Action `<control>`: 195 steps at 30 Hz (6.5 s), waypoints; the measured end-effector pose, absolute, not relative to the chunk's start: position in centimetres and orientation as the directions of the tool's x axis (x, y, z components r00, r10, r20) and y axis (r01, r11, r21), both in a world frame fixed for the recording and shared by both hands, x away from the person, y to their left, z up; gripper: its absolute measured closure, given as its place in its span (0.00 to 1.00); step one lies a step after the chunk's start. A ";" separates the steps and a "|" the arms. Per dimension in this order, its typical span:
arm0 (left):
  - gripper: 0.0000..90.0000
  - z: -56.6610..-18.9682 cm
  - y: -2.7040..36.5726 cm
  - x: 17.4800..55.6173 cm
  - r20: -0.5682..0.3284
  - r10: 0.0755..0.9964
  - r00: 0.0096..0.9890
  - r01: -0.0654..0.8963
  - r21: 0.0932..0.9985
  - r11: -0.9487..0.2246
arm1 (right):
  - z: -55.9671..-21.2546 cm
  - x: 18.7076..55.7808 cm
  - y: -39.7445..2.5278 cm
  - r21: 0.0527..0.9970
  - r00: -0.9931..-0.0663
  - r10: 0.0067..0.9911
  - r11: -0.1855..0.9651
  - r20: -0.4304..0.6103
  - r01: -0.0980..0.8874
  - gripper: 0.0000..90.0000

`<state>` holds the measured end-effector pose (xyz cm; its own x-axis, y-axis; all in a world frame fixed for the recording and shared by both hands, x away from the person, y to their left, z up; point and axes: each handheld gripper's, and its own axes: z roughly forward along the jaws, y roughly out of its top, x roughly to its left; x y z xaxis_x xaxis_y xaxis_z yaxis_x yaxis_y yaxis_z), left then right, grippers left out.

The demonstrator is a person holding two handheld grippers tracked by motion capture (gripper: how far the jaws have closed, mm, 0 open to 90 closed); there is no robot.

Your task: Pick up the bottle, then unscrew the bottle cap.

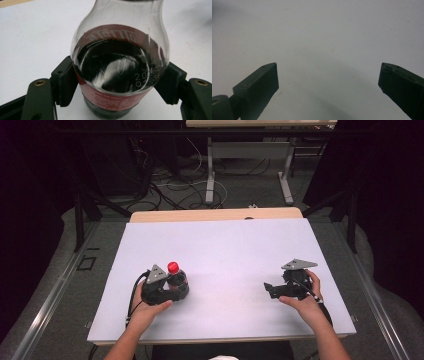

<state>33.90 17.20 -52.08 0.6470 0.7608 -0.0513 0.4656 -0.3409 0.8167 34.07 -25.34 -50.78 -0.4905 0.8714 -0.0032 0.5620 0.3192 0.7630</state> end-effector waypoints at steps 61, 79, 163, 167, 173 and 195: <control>0.33 -48.6 4.2 35.8 -0.043 0.607 0.794 0.376 0.819 -0.434 | -40.2 34.6 -16.3 0.870 -0.742 0.667 0.405 -0.071 0.281 0.36; 0.33 -49.5 3.3 35.3 -0.060 0.601 0.797 0.381 0.822 -0.423 | -40.4 35.1 -14.3 0.855 -0.763 0.646 0.413 -0.034 0.312 0.56; 0.33 -49.1 4.6 35.0 -0.090 0.595 0.799 0.383 0.838 -0.388 | -40.5 36.1 -12.5 0.839 -0.815 0.579 0.440 0.007 0.320 0.67; 0.33 -49.1 4.8 34.9 -0.103 0.591 0.800 0.393 0.834 -0.386 | -40.5 36.7 -12.7 0.840 -0.840 0.542 0.438 0.037 0.319 0.68; 0.33 -49.1 4.9 34.7 -0.098 0.550 0.829 0.358 0.849 -0.388 | -40.2 37.8 -13.5 0.829 -0.926 0.376 0.503 0.043 0.243 0.68; 0.33 -48.9 4.5 34.6 -0.087 0.596 0.798 0.380 0.841 -0.386 | -40.4 36.2 -12.7 0.846 -0.822 0.568 0.421 0.036 0.328 0.68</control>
